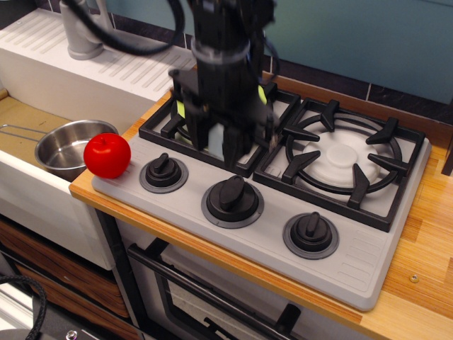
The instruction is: Put cube on plate and smalltomato in pot or pan in sink
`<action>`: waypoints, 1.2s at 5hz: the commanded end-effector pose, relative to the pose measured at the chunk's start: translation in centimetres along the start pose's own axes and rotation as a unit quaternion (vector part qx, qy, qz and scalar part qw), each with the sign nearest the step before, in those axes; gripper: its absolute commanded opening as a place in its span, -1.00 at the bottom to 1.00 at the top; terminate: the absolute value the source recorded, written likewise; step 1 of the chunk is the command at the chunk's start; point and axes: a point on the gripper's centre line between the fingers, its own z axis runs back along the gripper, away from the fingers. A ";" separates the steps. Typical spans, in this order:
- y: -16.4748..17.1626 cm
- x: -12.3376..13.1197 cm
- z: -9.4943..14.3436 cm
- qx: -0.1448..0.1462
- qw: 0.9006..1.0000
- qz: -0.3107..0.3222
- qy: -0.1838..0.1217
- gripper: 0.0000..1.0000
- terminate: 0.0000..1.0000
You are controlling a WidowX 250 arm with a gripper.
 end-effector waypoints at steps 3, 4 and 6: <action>5.3 7.7 -0.5 -0.006 0.999 -0.032 -0.036 -1.00 -1.00; 6.6 8.2 -1.1 -0.012 0.998 -0.040 -0.041 -1.00 -1.00; 8.8 9.0 -1.7 -0.015 0.997 -0.052 -0.052 -1.00 -1.00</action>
